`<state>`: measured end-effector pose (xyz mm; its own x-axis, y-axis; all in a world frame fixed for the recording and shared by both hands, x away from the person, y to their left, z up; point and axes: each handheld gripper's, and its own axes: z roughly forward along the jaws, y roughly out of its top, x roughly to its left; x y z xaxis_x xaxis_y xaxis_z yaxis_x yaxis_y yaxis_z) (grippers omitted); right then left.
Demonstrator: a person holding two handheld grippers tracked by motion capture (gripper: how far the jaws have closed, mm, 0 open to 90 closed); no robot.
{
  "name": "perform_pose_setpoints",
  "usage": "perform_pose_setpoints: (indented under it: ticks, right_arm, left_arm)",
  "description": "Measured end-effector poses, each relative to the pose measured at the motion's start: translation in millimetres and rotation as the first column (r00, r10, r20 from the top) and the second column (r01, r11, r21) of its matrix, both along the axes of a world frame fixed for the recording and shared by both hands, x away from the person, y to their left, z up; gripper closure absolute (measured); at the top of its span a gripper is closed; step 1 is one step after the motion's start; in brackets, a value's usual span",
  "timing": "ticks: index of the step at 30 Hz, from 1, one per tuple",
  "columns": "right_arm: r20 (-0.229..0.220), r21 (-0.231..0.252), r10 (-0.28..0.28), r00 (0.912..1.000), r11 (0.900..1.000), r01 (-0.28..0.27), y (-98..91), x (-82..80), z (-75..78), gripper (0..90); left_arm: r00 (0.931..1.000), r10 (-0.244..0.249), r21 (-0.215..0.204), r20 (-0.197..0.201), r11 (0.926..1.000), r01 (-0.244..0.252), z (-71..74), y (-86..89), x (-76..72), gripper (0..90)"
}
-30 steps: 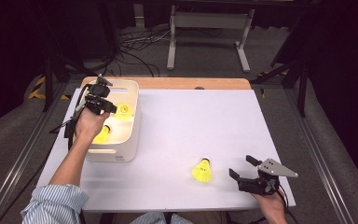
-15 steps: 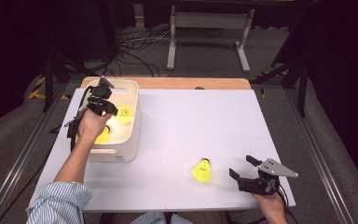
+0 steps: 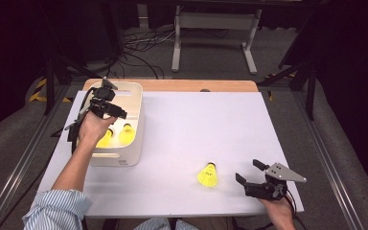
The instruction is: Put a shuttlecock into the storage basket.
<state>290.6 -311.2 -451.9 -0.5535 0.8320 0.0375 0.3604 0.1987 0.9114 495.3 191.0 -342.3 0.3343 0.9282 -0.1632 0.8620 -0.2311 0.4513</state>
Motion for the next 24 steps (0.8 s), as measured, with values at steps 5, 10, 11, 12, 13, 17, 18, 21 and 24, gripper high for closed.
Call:
perform_pose_setpoints:
  ticks: [5,10,11,12,13,17,18,21,24]
  right_arm:
    - [-0.002,-0.001,0.003,1.0000,1.0000,-0.003,0.3,0.0,-0.1,13.1]
    - [0.000,0.001,0.003,1.0000,1.0000,-0.003,0.3,0.0,-0.1,13.1]
    - [0.000,0.001,0.004,1.0000,1.0000,-0.004,0.3,0.0,-0.1,13.1]
    - [0.000,0.001,0.004,1.0000,1.0000,-0.004,0.3,0.0,-0.1,13.1]
    - [0.000,0.002,0.004,1.0000,1.0000,-0.004,0.3,0.0,0.0,13.2]
    - [-0.002,0.002,0.004,1.0000,1.0000,-0.004,0.3,0.0,0.0,13.2]
    - [-0.002,0.002,0.004,1.0000,1.0000,-0.004,0.4,-0.1,0.0,13.2]
    - [-0.002,0.002,0.004,1.0000,1.0000,-0.004,0.4,-0.1,0.0,13.2]
    - [0.000,0.001,0.003,1.0000,1.0000,-0.003,0.3,-0.1,0.1,13.2]
  left_arm:
    - [0.9998,-0.009,0.003,0.016,1.0000,0.009,7.7,-3.3,-3.3,47.7]
    - [0.9996,-0.007,0.002,0.029,1.0000,0.007,14.3,-4.9,-5.4,44.8]
    - [0.9995,-0.007,0.002,0.031,1.0000,0.007,15.4,-5.1,-5.8,44.4]
    - [0.9994,-0.006,0.001,0.034,1.0000,0.006,16.7,-5.5,-6.5,43.9]
    - [0.9994,-0.010,0.003,0.033,0.9999,0.010,18.1,-5.7,-7.0,43.2]
    - [0.9990,-0.013,-0.001,0.043,0.9999,0.013,22.0,-6.5,-8.6,42.2]
    - [0.9989,-0.015,-0.003,0.044,0.9999,0.015,23.1,-6.8,-9.1,41.8]
    - [0.9984,-0.018,-0.005,0.053,0.9998,0.018,27.0,-8.2,-11.0,41.1]
    - [0.9978,-0.024,-0.007,0.063,0.9997,0.024,30.1,-9.1,-13.1,40.3]
